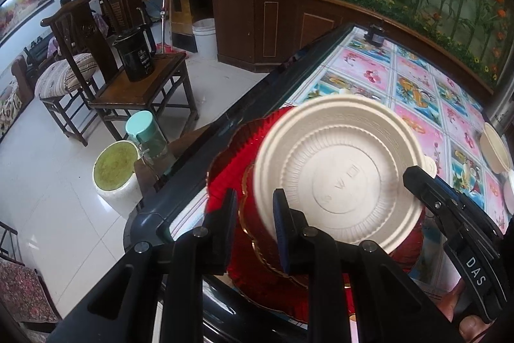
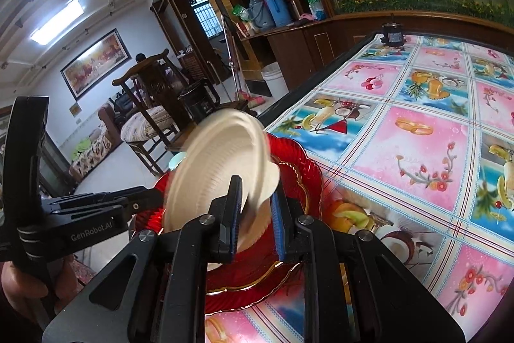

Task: Organize plates and bowls
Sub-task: 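Lower the beige bowl onto the red plate stack with both grippers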

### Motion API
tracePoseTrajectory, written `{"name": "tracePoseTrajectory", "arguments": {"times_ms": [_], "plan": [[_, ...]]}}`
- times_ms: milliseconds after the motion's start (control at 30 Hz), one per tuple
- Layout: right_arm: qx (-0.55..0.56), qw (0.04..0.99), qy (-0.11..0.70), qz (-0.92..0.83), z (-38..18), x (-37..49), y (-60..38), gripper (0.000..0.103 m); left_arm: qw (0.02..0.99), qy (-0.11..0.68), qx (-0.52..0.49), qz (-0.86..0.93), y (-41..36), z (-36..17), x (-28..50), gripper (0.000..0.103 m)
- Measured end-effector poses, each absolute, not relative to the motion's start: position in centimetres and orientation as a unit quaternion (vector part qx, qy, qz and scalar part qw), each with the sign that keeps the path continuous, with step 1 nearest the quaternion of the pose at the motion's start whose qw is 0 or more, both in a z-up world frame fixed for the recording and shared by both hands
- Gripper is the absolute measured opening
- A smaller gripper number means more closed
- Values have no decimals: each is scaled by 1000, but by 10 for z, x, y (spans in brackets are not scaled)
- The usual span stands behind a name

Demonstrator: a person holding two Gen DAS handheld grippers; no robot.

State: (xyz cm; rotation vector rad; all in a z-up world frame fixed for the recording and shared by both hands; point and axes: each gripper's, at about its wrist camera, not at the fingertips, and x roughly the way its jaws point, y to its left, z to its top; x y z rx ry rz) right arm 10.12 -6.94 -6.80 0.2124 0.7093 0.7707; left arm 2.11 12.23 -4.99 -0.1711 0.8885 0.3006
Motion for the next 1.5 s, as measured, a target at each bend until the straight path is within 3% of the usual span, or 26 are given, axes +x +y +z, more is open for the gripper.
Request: {"name": "tracePoseTrajectory", "arguments": {"times_ms": [500, 1100, 1500], "plan": [[144, 868, 332, 341, -63, 105, -93, 28, 886, 433, -83, 141, 120, -54, 22, 22], [186, 879, 308, 311, -58, 107, -116, 28, 886, 429, -94, 149, 131, -50, 18, 22], [124, 916, 308, 225, -61, 111, -116, 28, 884, 421, -115, 168, 150, -49, 18, 22]]}}
